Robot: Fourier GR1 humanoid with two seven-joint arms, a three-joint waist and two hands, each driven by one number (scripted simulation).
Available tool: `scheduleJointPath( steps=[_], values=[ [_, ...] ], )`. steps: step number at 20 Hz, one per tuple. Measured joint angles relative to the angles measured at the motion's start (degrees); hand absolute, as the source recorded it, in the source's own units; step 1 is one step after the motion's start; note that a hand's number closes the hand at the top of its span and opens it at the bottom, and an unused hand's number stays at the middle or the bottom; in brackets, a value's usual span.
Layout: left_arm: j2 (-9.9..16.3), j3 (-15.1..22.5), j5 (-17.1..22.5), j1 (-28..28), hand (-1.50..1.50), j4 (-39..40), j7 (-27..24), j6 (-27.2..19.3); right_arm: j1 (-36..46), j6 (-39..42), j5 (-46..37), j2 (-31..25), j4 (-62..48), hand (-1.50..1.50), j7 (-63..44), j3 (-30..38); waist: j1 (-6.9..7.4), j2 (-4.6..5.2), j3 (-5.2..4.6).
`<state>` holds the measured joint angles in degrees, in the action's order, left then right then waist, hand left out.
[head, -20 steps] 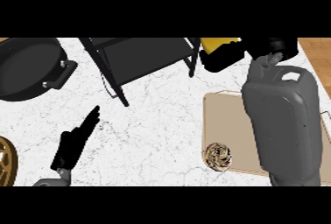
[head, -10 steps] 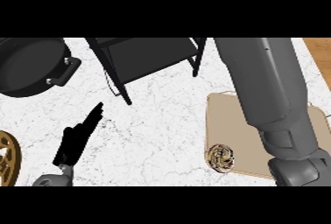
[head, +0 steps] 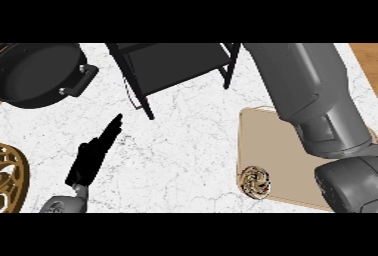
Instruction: Pick the lemon from the tray and place it in the tiered shelf
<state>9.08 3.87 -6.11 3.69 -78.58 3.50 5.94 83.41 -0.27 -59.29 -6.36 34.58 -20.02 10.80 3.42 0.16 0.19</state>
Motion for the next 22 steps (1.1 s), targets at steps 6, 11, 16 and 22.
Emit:
scheduleJointPath(
  steps=[6,11,16,22],
  values=[
    [-0.05,0.12,0.08,0.81,0.0,-0.35,0.2,0.46,2.9,0.72,-0.61,-0.45,-6.32,1.5,0.96,0.81,0.65,-0.58,0.19],
    [-0.68,0.72,-0.22,1.38,0.0,-0.04,0.07,0.38,2.06,2.05,7.17,-0.77,-7.06,-1.5,1.44,9.23,0.9,-0.37,0.58],
    [-0.59,0.93,-0.05,1.78,0.0,-0.14,0.37,0.99,0.94,-2.32,15.69,0.44,-5.96,-1.5,2.83,18.19,1.92,-0.29,0.39],
    [-0.74,1.46,-0.49,1.95,0.0,-0.31,0.38,1.07,0.62,-10.37,23.66,2.97,-5.75,-1.5,9.45,25.43,2.74,0.34,0.09]
  ],
)
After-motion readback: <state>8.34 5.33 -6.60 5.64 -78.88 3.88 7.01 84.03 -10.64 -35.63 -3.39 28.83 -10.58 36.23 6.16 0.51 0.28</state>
